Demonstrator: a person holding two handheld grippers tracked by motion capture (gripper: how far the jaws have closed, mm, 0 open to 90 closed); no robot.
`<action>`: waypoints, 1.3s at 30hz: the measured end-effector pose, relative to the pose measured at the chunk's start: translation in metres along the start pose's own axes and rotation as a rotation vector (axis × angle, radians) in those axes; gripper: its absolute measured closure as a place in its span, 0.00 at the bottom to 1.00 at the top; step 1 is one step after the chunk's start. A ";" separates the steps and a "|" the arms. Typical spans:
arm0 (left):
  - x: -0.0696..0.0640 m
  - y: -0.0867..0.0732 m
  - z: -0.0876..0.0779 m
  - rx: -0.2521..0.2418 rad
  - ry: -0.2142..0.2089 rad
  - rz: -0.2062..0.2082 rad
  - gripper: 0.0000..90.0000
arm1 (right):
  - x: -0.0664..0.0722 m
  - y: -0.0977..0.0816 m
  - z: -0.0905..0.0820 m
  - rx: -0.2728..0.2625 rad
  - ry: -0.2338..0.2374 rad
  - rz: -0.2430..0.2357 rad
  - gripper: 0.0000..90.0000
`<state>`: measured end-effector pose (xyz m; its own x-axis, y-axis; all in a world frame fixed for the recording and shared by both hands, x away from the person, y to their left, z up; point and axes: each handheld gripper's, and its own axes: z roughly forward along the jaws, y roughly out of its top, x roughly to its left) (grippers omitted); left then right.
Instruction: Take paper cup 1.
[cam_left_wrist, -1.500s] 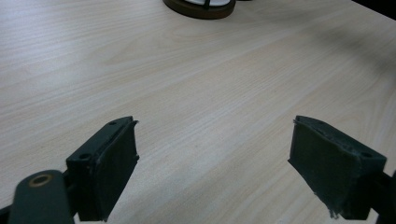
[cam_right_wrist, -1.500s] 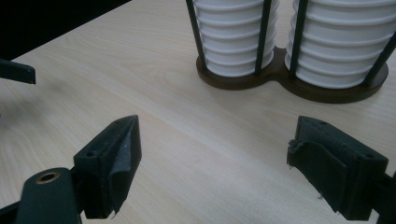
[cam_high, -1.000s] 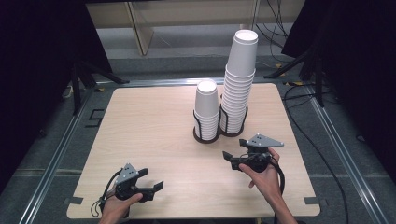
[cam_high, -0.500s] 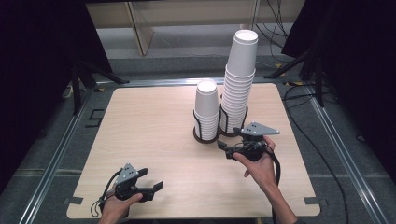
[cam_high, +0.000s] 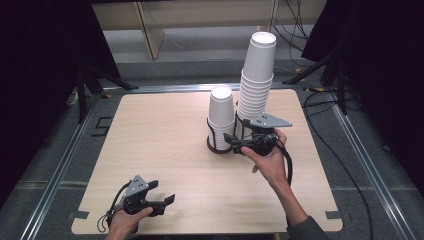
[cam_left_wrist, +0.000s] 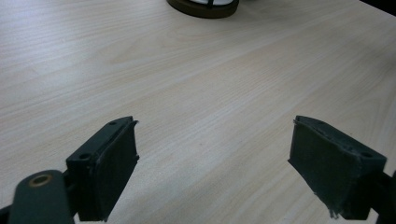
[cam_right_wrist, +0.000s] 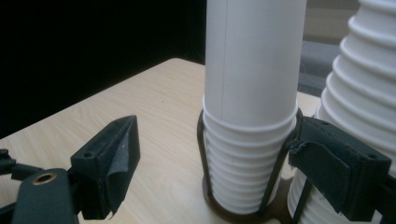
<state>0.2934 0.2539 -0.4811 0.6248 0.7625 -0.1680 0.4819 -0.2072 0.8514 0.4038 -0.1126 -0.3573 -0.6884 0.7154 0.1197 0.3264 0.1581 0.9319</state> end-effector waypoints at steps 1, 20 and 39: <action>0.000 0.000 0.000 0.000 0.000 0.002 0.16 | 0.000 0.000 0.000 0.000 0.000 0.000 0.17; -0.002 -0.001 0.000 0.021 0.011 -0.002 0.16 | -0.013 0.033 0.034 -0.059 -0.012 -0.033 0.17; -0.003 -0.001 0.002 0.004 -0.005 0.012 0.16 | -0.015 0.044 0.059 -0.052 -0.082 0.018 0.19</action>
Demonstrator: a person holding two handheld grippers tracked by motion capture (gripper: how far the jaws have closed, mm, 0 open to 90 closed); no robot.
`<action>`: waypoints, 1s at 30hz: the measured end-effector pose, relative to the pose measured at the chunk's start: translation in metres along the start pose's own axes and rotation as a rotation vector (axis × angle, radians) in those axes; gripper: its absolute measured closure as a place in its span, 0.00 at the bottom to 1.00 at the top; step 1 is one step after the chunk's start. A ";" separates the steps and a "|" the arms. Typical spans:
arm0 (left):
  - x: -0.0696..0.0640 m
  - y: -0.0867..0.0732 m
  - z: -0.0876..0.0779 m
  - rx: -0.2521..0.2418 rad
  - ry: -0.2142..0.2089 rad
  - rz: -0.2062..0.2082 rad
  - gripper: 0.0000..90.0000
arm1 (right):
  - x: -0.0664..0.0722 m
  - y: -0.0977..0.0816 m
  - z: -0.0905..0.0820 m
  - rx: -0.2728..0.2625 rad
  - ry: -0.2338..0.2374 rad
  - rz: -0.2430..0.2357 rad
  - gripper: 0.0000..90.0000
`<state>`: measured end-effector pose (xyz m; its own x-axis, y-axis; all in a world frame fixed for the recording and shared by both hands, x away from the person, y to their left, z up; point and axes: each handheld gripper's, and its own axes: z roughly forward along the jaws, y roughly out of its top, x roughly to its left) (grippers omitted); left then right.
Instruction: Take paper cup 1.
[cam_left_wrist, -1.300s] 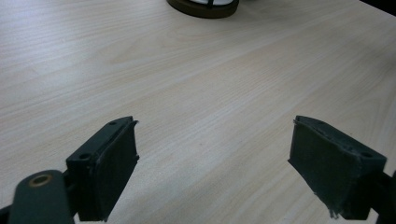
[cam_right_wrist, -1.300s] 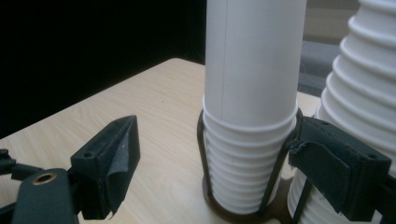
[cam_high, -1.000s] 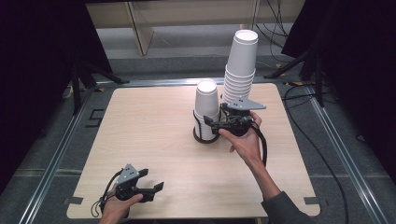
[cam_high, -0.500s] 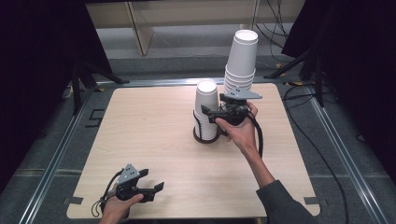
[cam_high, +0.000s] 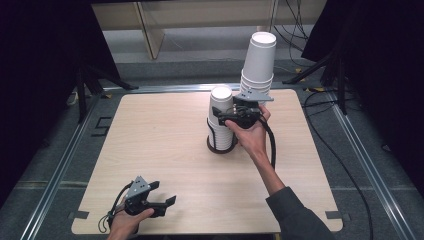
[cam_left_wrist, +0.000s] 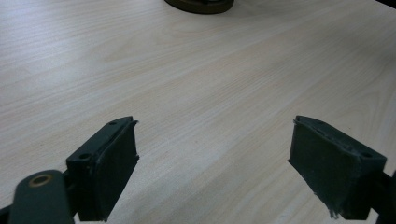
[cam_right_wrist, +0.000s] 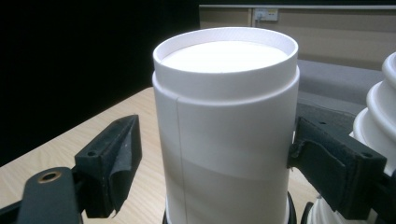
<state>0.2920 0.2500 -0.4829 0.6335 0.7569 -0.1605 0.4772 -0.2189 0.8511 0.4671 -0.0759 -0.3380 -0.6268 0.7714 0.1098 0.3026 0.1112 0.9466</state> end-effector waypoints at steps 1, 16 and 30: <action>0.001 0.000 -0.001 0.009 0.001 0.010 0.16 | 0.000 0.000 0.000 0.000 0.000 0.000 0.19; -0.002 0.000 0.000 0.009 0.003 0.007 0.16 | 0.005 0.002 0.011 -0.002 -0.069 0.014 0.20; -0.003 0.000 0.000 0.014 0.004 0.013 0.16 | 0.012 0.006 0.022 0.003 -0.129 0.018 0.18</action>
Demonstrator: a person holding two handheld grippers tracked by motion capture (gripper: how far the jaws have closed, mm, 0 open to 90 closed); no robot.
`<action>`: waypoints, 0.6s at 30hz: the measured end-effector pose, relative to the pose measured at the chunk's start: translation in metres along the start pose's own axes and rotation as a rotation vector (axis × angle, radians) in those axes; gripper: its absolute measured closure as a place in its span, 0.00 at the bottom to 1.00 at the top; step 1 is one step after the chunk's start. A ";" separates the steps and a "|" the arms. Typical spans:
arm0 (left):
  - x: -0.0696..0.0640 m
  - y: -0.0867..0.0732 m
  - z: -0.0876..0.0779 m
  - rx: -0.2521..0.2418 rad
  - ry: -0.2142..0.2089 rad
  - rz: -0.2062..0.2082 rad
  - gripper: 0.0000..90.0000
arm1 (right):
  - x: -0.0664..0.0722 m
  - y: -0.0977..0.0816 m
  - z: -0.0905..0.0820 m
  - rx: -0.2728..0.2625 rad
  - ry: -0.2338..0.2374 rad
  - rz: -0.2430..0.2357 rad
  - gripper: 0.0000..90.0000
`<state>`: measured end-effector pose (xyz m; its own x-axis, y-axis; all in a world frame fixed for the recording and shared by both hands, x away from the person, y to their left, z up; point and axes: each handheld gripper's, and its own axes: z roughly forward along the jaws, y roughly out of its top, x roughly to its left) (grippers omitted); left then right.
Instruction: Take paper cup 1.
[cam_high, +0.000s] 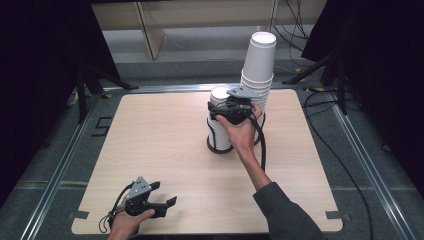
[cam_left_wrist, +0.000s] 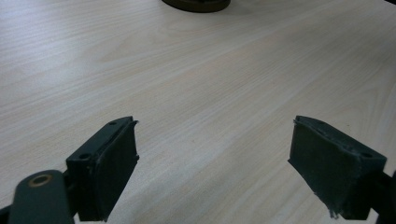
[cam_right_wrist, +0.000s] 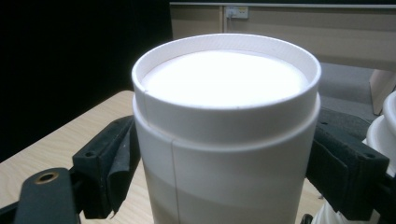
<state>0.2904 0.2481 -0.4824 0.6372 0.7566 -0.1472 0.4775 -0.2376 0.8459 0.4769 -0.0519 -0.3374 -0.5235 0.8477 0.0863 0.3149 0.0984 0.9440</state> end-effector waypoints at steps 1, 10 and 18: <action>0.000 0.000 0.000 0.001 0.000 0.000 0.16 | 0.000 0.000 0.000 0.000 0.000 0.000 0.18; -0.001 0.000 0.001 -0.008 -0.008 0.003 0.16 | 0.003 0.000 0.005 0.009 -0.044 0.000 0.22; -0.001 0.000 0.001 -0.008 -0.008 0.006 0.16 | 0.003 0.001 0.004 0.018 -0.054 0.005 0.24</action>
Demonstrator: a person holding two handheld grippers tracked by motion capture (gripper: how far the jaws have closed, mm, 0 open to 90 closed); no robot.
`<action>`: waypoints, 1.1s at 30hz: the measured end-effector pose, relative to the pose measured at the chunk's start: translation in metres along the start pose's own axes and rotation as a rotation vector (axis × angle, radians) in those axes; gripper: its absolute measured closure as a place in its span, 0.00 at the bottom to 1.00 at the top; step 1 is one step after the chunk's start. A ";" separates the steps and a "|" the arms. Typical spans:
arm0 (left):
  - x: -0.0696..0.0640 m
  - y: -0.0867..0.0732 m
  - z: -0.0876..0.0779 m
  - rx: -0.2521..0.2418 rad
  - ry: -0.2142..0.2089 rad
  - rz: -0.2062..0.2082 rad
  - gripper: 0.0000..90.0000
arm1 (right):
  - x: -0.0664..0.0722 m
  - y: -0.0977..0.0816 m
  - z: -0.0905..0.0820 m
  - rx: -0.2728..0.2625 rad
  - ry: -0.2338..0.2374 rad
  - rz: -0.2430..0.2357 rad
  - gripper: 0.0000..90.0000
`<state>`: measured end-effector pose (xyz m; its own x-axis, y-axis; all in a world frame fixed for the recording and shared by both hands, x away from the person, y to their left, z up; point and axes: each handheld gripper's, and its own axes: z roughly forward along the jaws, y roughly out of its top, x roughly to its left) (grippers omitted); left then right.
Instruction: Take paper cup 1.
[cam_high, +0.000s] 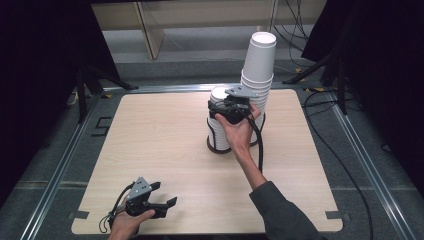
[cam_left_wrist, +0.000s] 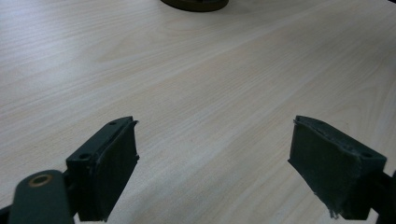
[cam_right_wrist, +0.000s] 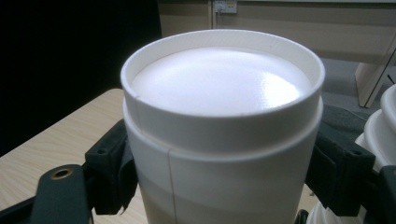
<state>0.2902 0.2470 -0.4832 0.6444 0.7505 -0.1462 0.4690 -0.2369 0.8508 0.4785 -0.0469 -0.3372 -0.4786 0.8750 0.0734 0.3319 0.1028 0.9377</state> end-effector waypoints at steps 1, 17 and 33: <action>0.000 0.000 0.000 0.000 0.000 0.000 0.16 | 0.001 0.000 0.000 -0.006 0.001 0.000 0.24; 0.000 0.000 0.000 0.001 0.000 0.002 0.16 | 0.005 0.029 -0.022 -0.084 0.015 0.025 0.25; -0.001 0.000 0.000 -0.003 -0.003 0.005 0.16 | 0.011 0.071 -0.056 -0.166 0.083 0.016 0.25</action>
<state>0.2899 0.2462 -0.4831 0.6484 0.7476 -0.1435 0.4640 -0.2387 0.8530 0.4511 -0.0561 -0.2513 -0.5419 0.8332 0.1101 0.2048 0.0039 0.9788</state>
